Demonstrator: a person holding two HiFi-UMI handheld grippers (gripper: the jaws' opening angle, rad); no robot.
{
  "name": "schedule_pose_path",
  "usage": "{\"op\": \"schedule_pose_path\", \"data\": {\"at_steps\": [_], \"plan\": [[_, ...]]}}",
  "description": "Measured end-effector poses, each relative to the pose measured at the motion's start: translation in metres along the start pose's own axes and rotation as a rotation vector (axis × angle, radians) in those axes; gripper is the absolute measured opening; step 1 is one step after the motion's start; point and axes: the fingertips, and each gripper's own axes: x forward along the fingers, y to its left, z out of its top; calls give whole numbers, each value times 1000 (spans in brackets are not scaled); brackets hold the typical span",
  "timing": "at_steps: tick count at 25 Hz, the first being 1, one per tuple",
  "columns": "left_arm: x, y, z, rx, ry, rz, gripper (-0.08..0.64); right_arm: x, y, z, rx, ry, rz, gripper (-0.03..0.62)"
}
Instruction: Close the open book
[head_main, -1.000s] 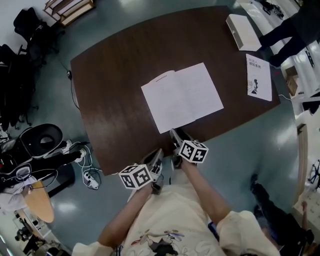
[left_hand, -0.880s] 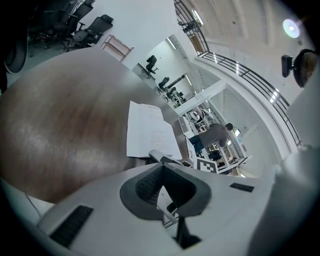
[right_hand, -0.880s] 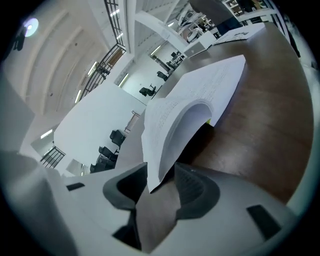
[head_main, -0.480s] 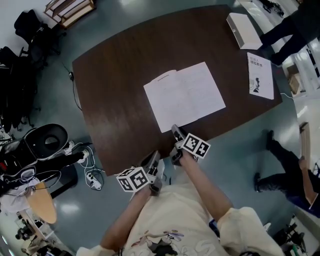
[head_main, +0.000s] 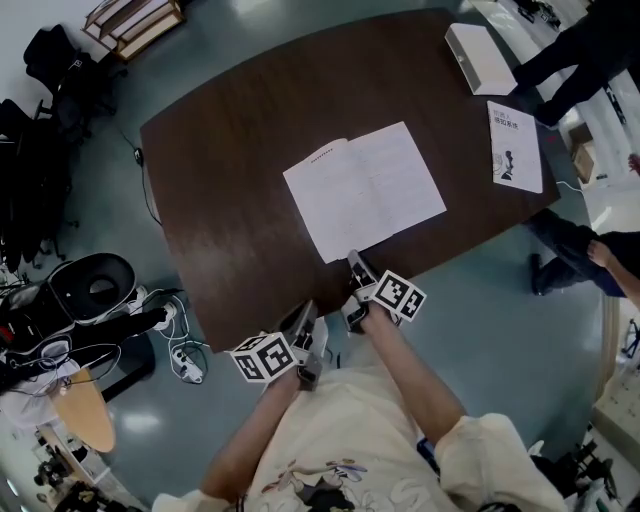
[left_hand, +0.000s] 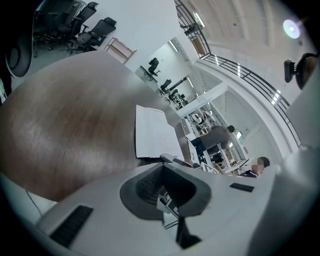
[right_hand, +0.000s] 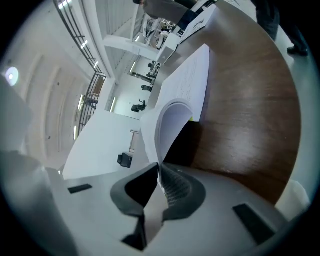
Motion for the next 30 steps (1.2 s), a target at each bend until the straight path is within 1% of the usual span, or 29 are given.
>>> {"op": "schedule_pose_path", "data": {"at_steps": [3,10,13,16,18,19,21,24,26,28,30], "plan": [[1,-3,-1,11,5,-6,5,-6,6,4,59,-16,48,26],[6,-13,-3,43,22,-21,5,-21,23,19,105,-17,106,23],[10,-21,-6,86,40,-27,5,-28,31,25,117,-22,129,23],[24,-30,-12,163,72,-16,5,-36,34,39,127,-28,147,23],[36,-33,-14,200,89,-16,5,-40,33,48,132,-28,141,23],[43,-36,-14,202,94,-26,5,-42,32,51,135,-27,134,23],[57,-41,-12,186,96,-54,8,-45,32,57,134,-27,130,23],[77,-42,-5,117,88,-66,102,-47,34,65,138,-28,147,23],[89,-40,2,88,80,-56,133,-49,34,70,144,-28,154,23],[100,-39,9,74,72,-59,143,-49,34,75,148,-31,173,23],[109,-40,15,41,65,-82,146,-49,33,76,153,-29,183,23]]}}
